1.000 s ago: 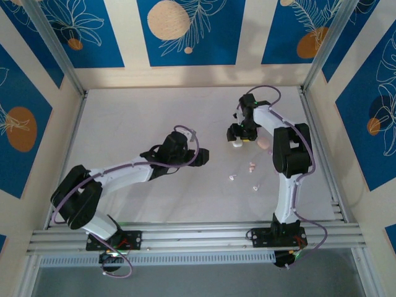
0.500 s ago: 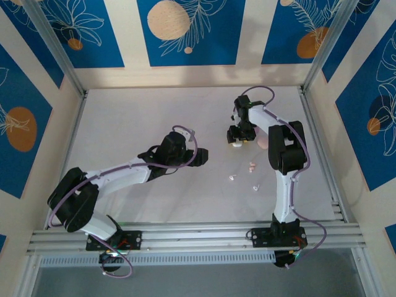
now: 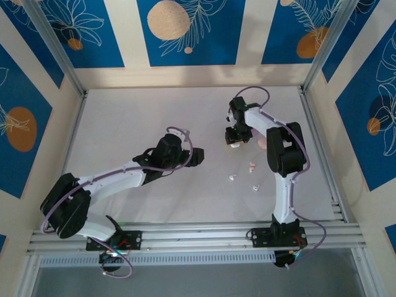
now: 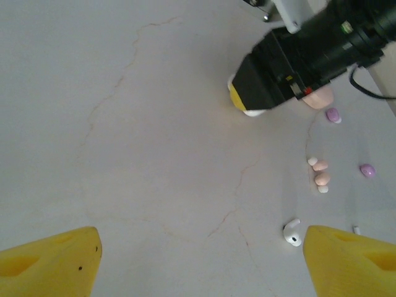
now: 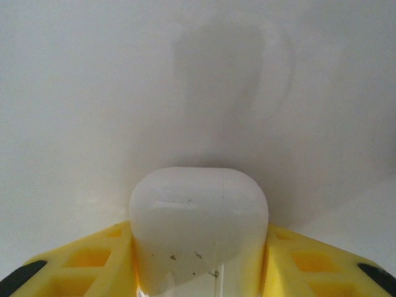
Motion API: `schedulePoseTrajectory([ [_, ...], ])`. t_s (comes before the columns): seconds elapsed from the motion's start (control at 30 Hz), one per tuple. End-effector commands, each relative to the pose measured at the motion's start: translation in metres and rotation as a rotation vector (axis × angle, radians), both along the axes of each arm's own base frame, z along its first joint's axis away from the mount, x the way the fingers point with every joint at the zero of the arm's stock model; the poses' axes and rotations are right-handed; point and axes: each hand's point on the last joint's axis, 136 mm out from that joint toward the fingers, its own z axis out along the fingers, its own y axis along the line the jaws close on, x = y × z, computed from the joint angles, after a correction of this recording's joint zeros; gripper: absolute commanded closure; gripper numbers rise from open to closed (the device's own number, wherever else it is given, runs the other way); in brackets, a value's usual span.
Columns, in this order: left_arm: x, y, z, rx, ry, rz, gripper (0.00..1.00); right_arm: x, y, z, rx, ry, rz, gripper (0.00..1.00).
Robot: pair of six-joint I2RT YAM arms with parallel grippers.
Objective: Insert wireless bluetooth earbuds into charging case
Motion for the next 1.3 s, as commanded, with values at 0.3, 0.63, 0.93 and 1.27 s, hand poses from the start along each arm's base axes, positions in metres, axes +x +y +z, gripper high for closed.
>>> schedulePoseTrajectory([
  [0.3, -0.017, 0.053, 0.073, -0.170, -0.136, 0.130, 0.19, -0.066, 0.104, 0.171, 0.353, -0.574, 0.544, 0.62],
  [0.63, -0.039, 0.043, 0.110, -0.308, -0.158, 0.012, 0.30, -0.147, 0.142, 0.188, 0.442, -0.908, 1.068, 0.62],
  [0.93, -0.048, -0.006, 0.101, -0.358, -0.056, -0.209, 0.40, -0.162, 0.143, 0.198, 0.439, -1.010, 1.146, 0.62],
  [1.27, -0.046, -0.017, 0.108, -0.428, -0.072, -0.236, 0.34, -0.158, 0.139, 0.192, 0.395, -1.015, 1.143, 0.62],
])
